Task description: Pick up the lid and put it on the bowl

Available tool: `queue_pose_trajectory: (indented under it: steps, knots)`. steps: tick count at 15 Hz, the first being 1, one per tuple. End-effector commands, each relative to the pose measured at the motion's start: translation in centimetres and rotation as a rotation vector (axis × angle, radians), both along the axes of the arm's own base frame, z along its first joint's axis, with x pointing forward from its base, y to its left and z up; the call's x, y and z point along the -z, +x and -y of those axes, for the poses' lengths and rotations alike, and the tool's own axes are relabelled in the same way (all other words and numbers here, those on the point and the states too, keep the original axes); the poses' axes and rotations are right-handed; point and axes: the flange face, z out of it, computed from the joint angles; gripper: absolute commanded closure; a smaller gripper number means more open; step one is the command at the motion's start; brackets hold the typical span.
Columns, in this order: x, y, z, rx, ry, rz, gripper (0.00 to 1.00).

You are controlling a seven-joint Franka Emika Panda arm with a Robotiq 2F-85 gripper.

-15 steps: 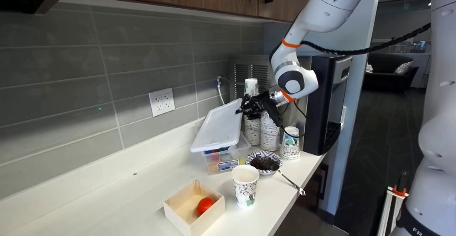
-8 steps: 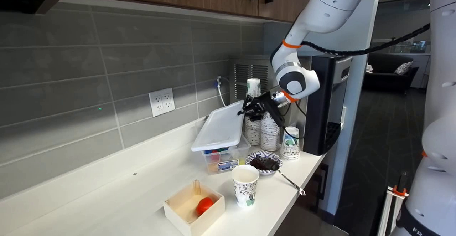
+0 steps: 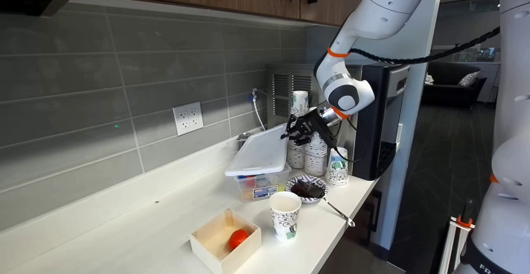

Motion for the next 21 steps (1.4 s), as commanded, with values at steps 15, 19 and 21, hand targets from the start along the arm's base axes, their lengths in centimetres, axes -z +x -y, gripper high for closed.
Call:
queue_pose_trajectory:
  steps: [15, 19, 21]
  knots:
    - [-1.5, -1.4, -2.0, 0.103, -0.215, -0.214, 0.21]
    - [-2.7, -2.0, -3.5, 0.152, -0.321, -0.242, 0.0]
    - [-3.5, -2.1, -4.3, 0.163, -0.373, -0.239, 0.0]
